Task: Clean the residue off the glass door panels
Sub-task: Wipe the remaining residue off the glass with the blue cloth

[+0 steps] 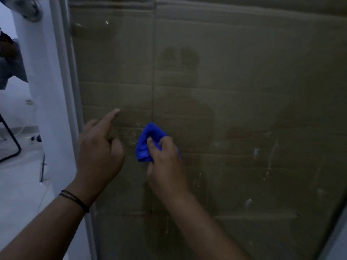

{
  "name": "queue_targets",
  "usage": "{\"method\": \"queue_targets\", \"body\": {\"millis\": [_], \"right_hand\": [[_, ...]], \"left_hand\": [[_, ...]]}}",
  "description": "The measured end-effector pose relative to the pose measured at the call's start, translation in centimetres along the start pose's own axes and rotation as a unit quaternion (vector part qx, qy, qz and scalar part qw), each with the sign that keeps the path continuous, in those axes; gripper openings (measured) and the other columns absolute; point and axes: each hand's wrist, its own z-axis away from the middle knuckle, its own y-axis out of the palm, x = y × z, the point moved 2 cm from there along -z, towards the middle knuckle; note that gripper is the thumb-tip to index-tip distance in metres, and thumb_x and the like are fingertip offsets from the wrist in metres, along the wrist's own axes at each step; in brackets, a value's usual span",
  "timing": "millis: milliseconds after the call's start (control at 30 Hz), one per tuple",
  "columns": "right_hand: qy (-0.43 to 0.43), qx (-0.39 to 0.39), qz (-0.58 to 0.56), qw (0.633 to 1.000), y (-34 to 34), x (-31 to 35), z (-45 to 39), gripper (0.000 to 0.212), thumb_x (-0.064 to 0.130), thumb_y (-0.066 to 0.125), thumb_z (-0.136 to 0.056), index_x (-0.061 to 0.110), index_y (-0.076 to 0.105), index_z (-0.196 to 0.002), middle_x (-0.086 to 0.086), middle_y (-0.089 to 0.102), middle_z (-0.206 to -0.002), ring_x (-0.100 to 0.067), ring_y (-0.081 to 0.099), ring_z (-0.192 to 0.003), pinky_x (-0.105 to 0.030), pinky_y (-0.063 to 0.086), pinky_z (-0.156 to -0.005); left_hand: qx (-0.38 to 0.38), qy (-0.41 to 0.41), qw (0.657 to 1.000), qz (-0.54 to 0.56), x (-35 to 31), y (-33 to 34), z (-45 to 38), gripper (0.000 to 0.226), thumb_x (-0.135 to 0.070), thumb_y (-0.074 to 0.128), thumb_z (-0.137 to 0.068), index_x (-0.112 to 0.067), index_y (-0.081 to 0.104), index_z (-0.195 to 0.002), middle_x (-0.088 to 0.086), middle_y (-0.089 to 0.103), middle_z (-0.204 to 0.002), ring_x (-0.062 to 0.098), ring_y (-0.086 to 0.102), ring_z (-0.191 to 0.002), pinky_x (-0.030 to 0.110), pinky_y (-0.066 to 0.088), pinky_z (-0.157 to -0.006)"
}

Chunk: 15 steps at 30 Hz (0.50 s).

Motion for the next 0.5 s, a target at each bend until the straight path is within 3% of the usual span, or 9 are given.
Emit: {"method": "queue_targets", "body": {"millis": [100,167,233,300,367,433,500], "right_hand": [[0.089,-0.025,-0.206,0.974,-1.7,-0.5,-0.1,0.039,-0.001,0.047,-0.089,0.007,0.057,-0.126,-0.004,0.049,-0.105,-0.010,0.048,-0.091,-0.011,0.038,-0.081],[0.171,-0.025,-0.340,0.924,-3.4,-1.5,0.2,0.038,-0.002,0.049,-0.088,0.015,0.064,-0.119,0.002,0.062,-0.103,-0.006,0.056,-0.093,-0.005,0.040,-0.080],[0.228,-0.003,-0.455,0.861,-4.5,-2.3,0.9,0.029,0.008,0.052,-0.091,0.030,0.070,-0.098,0.011,0.071,-0.088,-0.003,0.064,-0.084,-0.013,0.049,-0.072],[0.254,0.020,-0.495,0.831,-5.2,-2.9,1.9,0.017,0.017,0.056,-0.092,0.030,0.067,-0.092,0.010,0.072,-0.084,-0.007,0.067,-0.077,-0.020,0.052,-0.064],[0.275,0.035,-0.529,0.802,-5.9,-3.4,3.0,0.012,0.023,0.056,-0.092,0.025,0.066,-0.099,0.003,0.073,-0.088,-0.011,0.068,-0.077,-0.025,0.051,-0.064],[0.285,0.058,-0.559,0.776,-6.4,-3.6,3.9,0.015,0.025,0.055,-0.093,0.022,0.068,-0.100,-0.003,0.074,-0.092,-0.018,0.069,-0.083,-0.032,0.053,-0.072],[0.289,0.083,-0.585,0.753,-6.8,-3.6,4.7,0.018,0.025,0.054,-0.093,0.022,0.070,-0.100,-0.006,0.073,-0.097,-0.023,0.069,-0.089,-0.039,0.052,-0.080]], "left_hand": [[-0.001,0.006,0.999,0.039,-1.0,0.0,1.8,0.054,0.010,0.047,-0.081,-0.007,0.051,-0.132,0.001,0.055,-0.113,0.015,0.052,-0.104,0.031,0.043,-0.089],[0.029,-0.036,0.993,0.105,-2.0,0.3,3.2,0.049,0.007,0.050,-0.086,-0.016,0.053,-0.129,-0.004,0.058,-0.120,0.008,0.056,-0.106,0.023,0.045,-0.090],[0.071,-0.096,0.981,0.152,-3.1,0.9,4.4,0.044,-0.003,0.054,-0.090,-0.029,0.050,-0.126,-0.012,0.058,-0.117,-0.007,0.054,-0.104,0.008,0.043,-0.080],[0.110,-0.155,0.962,0.194,-4.1,1.6,5.3,0.037,-0.015,0.054,-0.093,-0.034,0.049,-0.125,-0.021,0.057,-0.112,-0.018,0.052,-0.100,0.001,0.043,-0.072],[0.147,-0.218,0.925,0.273,-5.1,2.0,6.1,0.027,-0.023,0.052,-0.095,-0.034,0.057,-0.118,-0.017,0.065,-0.105,-0.011,0.060,-0.094,0.006,0.049,-0.070],[0.187,-0.251,0.889,0.334,-6.1,2.0,6.9,0.020,-0.026,0.050,-0.095,-0.035,0.065,-0.105,-0.010,0.072,-0.095,0.005,0.068,-0.086,0.020,0.056,-0.067],[0.204,-0.275,0.861,0.376,-7.0,1.9,7.4,0.019,-0.026,0.050,-0.094,-0.034,0.066,-0.101,-0.009,0.073,-0.092,0.012,0.070,-0.082,0.024,0.057,-0.064]]}}
